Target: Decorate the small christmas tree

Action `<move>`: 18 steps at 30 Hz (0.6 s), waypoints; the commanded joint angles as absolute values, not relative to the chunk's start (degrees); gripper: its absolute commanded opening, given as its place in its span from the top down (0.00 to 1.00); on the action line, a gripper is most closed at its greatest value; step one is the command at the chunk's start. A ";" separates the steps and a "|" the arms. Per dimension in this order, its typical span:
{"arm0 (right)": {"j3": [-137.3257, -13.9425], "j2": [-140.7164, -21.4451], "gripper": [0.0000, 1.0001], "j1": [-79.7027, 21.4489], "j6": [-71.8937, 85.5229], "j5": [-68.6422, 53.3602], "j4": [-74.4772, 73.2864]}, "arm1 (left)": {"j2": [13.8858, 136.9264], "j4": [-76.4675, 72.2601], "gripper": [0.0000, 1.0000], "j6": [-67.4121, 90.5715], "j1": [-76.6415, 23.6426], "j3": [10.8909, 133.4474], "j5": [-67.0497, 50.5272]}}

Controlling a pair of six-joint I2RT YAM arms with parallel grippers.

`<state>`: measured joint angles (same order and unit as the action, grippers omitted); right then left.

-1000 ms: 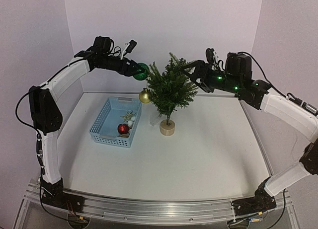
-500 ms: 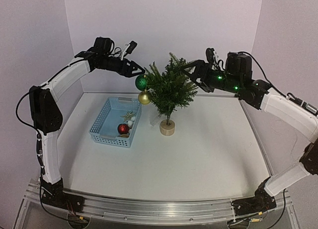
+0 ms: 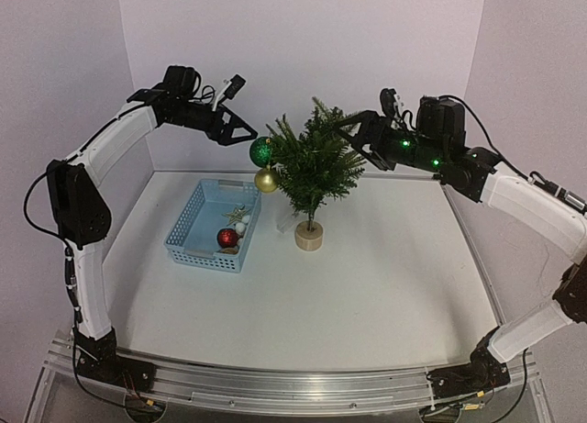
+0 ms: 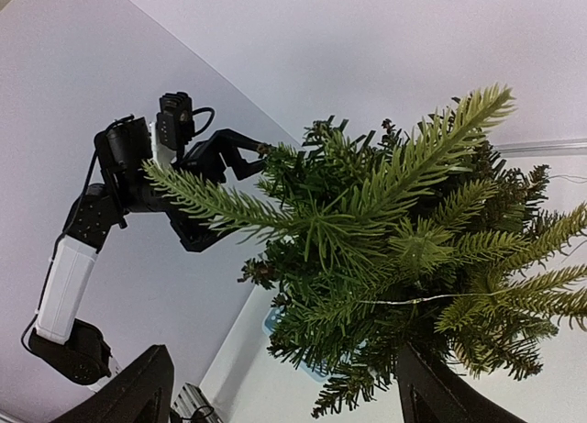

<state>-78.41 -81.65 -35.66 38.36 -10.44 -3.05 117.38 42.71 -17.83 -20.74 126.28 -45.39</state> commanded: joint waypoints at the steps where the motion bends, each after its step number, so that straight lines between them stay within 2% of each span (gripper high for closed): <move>1: -79.76 -79.92 0.16 -35.47 37.20 -9.22 -1.08 | 111.30 49.32 0.00 -23.11 -19.37 129.55 -46.44; 8: -78.49 -78.57 0.16 -35.42 36.83 -5.93 -1.47 | 107.17 56.24 0.01 -25.86 -16.19 124.42 -42.71; 13: -77.56 -77.53 0.16 -35.34 36.72 -0.97 -3.48 | 104.21 58.85 0.09 -29.26 -14.26 113.62 -40.30; 18: -77.13 -77.10 0.15 -35.00 36.11 2.34 -4.04 | 103.40 54.49 0.11 -33.64 -14.28 100.18 -33.81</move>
<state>-77.47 -78.96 -35.57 37.33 -2.24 -4.04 104.20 55.50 -28.64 -13.91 108.82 -40.09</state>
